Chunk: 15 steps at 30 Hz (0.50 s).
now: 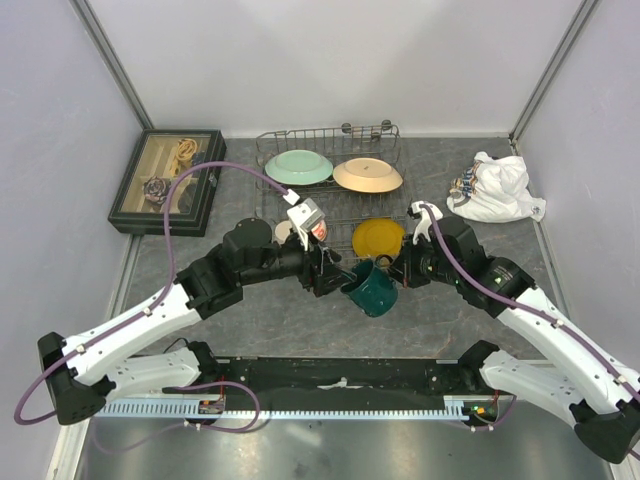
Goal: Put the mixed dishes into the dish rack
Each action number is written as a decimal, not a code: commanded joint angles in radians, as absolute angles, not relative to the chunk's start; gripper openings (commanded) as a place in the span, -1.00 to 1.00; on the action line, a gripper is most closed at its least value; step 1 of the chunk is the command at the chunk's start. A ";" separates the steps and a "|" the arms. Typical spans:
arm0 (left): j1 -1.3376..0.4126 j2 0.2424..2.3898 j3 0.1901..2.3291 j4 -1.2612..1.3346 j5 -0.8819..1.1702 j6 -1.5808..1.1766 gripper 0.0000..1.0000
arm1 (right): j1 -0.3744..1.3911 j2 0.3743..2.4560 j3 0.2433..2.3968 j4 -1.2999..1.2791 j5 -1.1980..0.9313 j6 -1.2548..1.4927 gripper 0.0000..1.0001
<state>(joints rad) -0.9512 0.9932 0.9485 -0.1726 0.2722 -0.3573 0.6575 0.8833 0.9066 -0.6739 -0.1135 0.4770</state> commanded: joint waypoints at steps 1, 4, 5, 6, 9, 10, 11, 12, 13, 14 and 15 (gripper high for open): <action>-0.956 1.003 0.974 -0.149 0.327 -0.330 0.43 | 0.660 0.896 0.928 -0.581 -0.130 0.483 -1.00; -0.956 1.011 0.966 -0.132 0.350 -0.334 0.42 | 0.658 0.916 0.939 -0.571 -0.133 0.477 -1.00; -0.956 1.011 0.966 -0.129 0.356 -0.336 0.42 | 0.657 0.925 0.942 -0.568 -0.133 0.477 -1.00; -0.956 1.014 0.966 -0.129 0.367 -0.336 0.42 | 0.658 0.930 0.946 -0.566 -0.133 0.476 -1.00; -0.956 1.019 0.963 -0.129 0.377 -0.333 0.42 | 0.657 0.946 0.956 -0.555 -0.137 0.476 -1.00; -0.956 1.022 0.963 -0.127 0.380 -0.333 0.42 | 0.655 0.948 0.960 -0.551 -0.138 0.474 -1.00; -0.956 1.026 0.962 -0.129 0.382 -0.331 0.42 | 0.655 0.951 0.963 -0.549 -0.140 0.476 -1.00; -0.956 1.028 0.960 -0.130 0.383 -0.330 0.42 | 0.655 0.951 0.969 -0.548 -0.140 0.477 -1.00; -0.956 1.031 0.956 -0.132 0.383 -0.328 0.41 | 0.653 0.951 0.974 -0.548 -0.140 0.477 -1.00; -0.956 1.032 0.954 -0.133 0.383 -0.327 0.41 | 0.652 0.950 0.976 -0.548 -0.140 0.476 -1.00; -0.956 1.035 0.950 -0.133 0.383 -0.327 0.41 | 0.652 0.951 0.980 -0.548 -0.141 0.474 -1.00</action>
